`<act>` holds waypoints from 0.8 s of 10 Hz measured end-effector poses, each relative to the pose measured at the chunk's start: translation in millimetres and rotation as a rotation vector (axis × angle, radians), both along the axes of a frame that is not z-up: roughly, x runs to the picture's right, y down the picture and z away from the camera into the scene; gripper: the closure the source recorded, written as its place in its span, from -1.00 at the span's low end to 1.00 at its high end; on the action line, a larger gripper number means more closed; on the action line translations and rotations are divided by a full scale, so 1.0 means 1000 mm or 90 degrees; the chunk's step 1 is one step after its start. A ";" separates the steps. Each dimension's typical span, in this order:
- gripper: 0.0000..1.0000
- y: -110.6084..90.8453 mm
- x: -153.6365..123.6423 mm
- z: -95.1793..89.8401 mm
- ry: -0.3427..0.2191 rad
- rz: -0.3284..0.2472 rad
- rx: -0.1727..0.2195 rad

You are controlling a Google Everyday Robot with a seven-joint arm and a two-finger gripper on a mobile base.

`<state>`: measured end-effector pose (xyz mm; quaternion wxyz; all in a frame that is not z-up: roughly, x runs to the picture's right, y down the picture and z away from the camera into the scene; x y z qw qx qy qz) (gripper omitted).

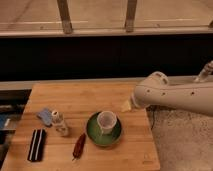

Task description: Knock the bottle over

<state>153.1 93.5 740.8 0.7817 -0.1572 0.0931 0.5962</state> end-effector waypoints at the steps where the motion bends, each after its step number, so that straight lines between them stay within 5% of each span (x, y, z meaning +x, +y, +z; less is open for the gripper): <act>1: -0.60 0.000 0.000 0.000 0.000 0.000 0.000; 5: -0.60 0.000 0.000 0.000 -0.003 -0.002 -0.003; 8: -0.60 0.010 -0.025 -0.001 -0.024 -0.050 -0.021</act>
